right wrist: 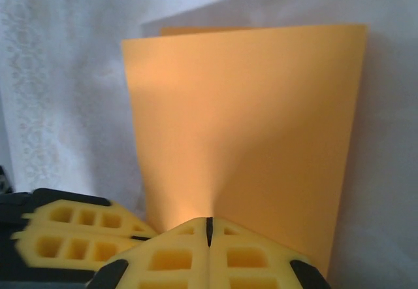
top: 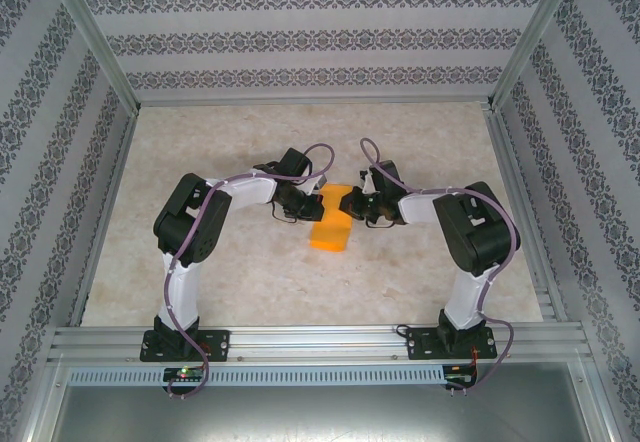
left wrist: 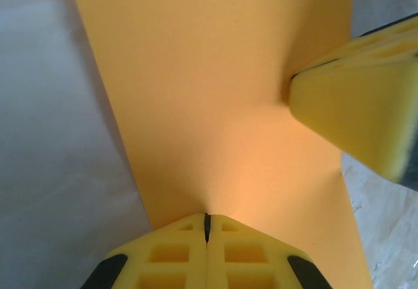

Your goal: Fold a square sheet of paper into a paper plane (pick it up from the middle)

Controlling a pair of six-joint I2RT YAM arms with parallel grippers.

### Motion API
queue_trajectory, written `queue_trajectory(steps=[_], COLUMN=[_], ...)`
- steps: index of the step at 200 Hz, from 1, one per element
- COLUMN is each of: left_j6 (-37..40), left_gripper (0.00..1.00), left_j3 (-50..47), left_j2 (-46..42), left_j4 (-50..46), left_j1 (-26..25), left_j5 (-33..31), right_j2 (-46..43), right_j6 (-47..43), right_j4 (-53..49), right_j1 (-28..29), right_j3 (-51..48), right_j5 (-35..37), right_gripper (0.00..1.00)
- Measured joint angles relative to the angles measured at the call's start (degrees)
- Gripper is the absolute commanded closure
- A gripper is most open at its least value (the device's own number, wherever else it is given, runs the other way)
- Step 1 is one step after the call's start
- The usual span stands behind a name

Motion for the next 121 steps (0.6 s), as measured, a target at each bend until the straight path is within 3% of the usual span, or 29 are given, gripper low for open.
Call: queue_trajectory(steps=[121], left_j6=[1.31], left_gripper=[0.94], left_j3=[0.00], left_j2=[0.02], left_j4=[-0.13], left_j1=[0.00], left_j5=[-0.04], right_j2=[0.37], right_j6=[-1.81], right_j4=[0.04], right_j1=[-4.90], right_j3=[0.44], right_j5=[-0.90], right_gripper=[0.97])
